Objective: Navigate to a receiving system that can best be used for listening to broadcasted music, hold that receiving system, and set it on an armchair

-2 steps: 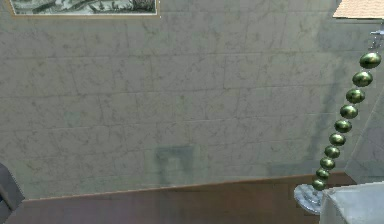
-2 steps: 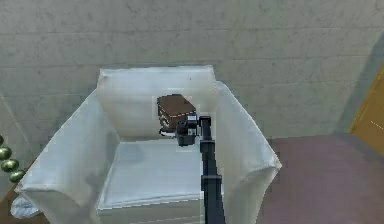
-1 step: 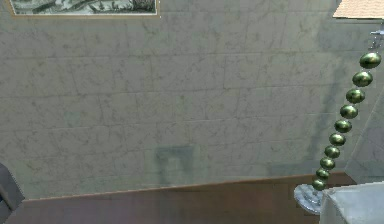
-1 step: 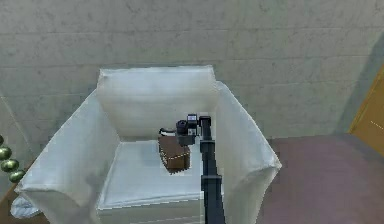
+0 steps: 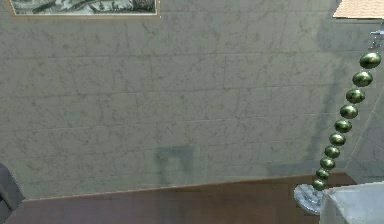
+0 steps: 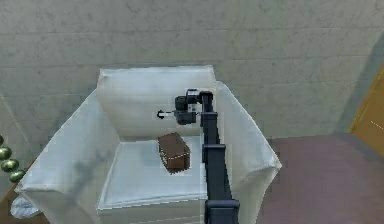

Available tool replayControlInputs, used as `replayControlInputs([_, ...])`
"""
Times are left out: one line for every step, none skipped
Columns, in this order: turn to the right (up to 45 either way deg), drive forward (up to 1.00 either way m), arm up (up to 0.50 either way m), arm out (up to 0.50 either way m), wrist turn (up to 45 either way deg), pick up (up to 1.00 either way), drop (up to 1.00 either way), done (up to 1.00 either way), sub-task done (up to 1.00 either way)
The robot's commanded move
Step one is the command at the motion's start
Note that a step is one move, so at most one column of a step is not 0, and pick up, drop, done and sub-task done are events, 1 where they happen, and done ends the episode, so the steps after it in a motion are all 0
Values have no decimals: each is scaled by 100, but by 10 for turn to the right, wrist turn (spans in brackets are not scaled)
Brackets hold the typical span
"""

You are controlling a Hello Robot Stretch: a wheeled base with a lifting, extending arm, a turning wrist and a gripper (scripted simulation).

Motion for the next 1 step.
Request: replayControlInputs([0, 0, 0, -8, 0, 0, 0, 0, 0])
